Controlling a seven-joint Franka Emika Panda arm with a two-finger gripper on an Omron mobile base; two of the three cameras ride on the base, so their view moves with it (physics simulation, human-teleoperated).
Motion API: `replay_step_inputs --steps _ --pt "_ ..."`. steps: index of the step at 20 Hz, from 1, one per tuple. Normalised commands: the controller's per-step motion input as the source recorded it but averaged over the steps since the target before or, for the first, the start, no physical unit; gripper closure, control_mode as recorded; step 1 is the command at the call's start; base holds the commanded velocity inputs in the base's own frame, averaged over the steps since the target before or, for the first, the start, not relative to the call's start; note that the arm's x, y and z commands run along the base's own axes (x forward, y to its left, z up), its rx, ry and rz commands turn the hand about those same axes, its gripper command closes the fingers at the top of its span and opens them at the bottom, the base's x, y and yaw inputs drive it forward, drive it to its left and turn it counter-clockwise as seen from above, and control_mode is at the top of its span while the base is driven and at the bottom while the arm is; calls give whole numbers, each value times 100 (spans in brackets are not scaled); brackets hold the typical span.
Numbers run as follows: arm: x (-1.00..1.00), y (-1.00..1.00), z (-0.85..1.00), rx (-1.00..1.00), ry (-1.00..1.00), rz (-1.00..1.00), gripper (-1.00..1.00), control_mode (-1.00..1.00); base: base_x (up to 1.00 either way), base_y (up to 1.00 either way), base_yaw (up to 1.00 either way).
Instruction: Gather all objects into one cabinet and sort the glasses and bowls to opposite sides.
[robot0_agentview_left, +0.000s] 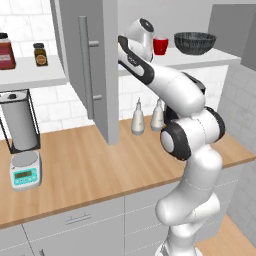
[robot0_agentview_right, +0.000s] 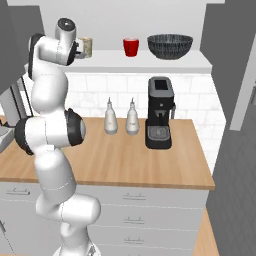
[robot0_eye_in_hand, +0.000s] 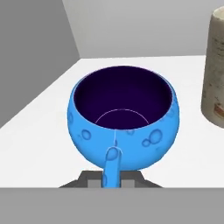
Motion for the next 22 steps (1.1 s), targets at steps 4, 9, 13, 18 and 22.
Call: replay_step_inputs --steps 4,9,13,18,22 --pt "8 15 -3 -1 0 0 -100 -100 0 0 0" --pt "-4 0 0 -1 -2 0 -100 -100 0 0 0" --pt "-35 -16 7 0 -10 0 -100 -100 0 0 0" --pt "-93 -70 21 0 -16 -3 -100 -100 0 0 0" --pt "-60 -95 0 0 -5 -24 -100 -100 0 0 0"
